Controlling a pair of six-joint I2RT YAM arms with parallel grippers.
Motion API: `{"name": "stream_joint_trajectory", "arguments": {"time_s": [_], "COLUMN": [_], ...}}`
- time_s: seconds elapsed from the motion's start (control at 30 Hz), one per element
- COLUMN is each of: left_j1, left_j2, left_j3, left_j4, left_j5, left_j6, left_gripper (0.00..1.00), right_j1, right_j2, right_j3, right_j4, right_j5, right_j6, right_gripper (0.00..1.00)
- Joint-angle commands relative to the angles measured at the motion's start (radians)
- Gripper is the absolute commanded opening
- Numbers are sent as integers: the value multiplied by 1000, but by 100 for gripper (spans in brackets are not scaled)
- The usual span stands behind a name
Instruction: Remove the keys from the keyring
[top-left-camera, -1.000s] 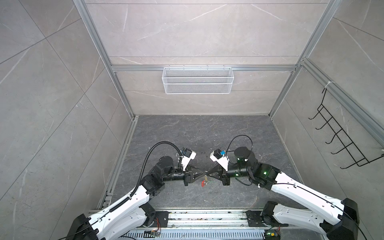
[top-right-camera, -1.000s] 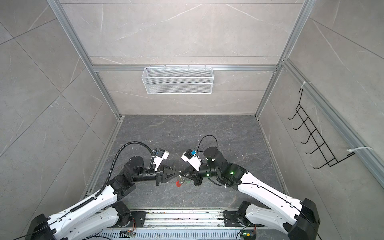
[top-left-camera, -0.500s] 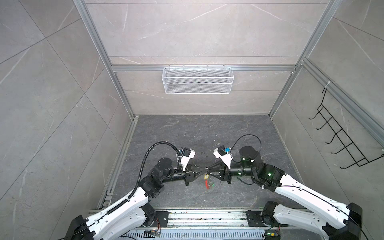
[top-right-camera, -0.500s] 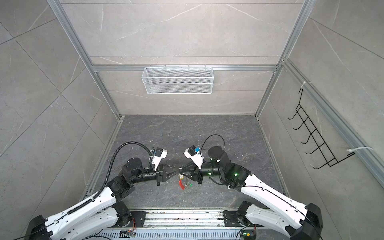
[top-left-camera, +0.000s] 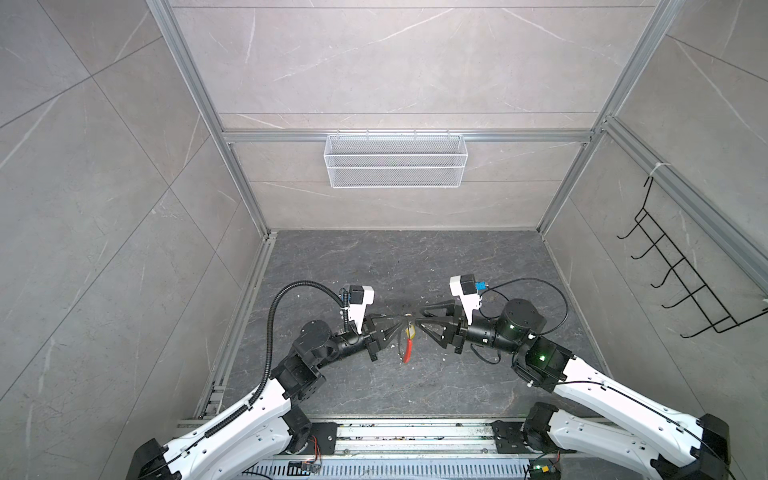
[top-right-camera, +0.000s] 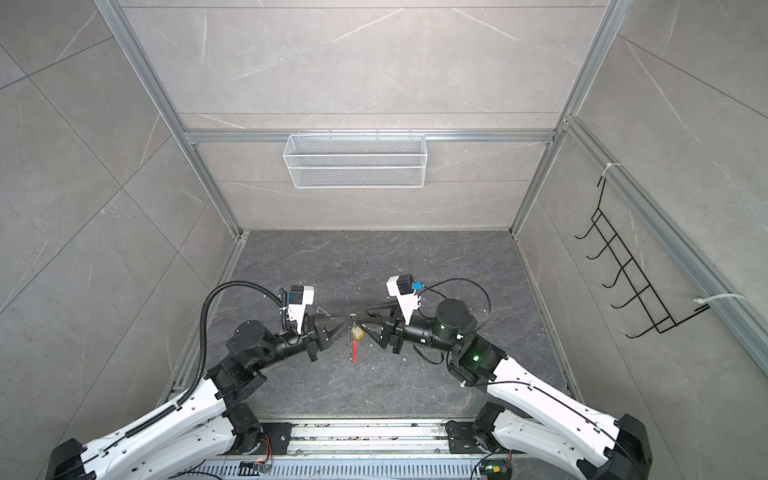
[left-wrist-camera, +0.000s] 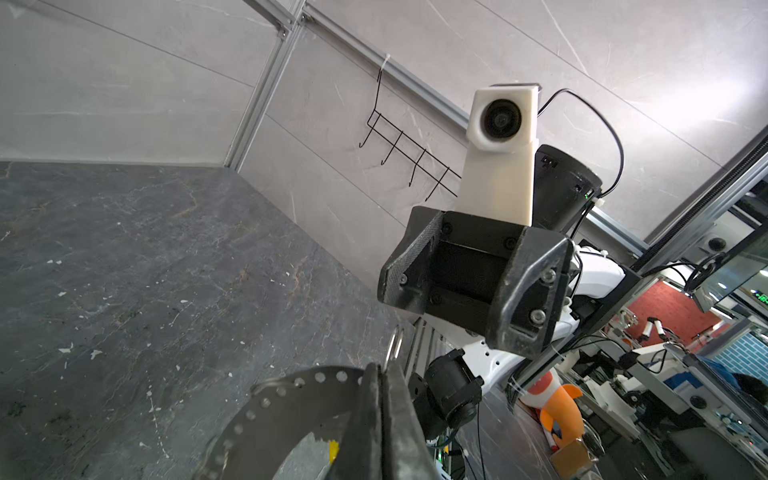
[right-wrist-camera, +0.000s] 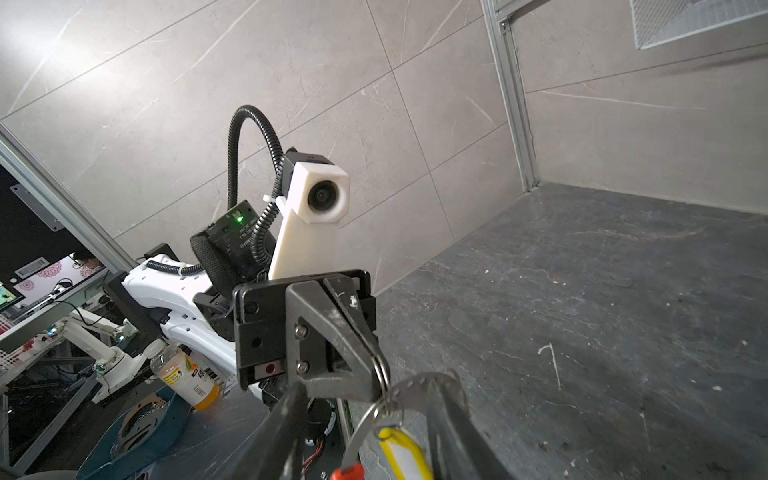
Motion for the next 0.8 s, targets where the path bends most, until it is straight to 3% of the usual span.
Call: {"name": "stream_joint_trajectory", "arguments": {"time_s": [0.0, 0.4, 0.67, 0.77], "left_j1": [-3, -4, -5, -5], "left_j2": [-18, -32, -30, -33], "left_j3": [3, -10, -11, 2], "left_j4": [110, 146, 148, 110], "left_j5": [-31, -38, -34, -23], "left_j6": [-21, -50, -58, -60], "left_gripper": [0, 0, 0, 0], "right_j1": [2, 4, 5, 6], "right_j2": [18, 82, 86, 71], "right_j3": [-13, -17, -17, 0], "right_j4": [119, 177, 166, 90], "right_j5": [-34, -65, -67, -55], "right_j6": [48, 84, 86, 68], "right_gripper": [45, 26, 0, 0]}}
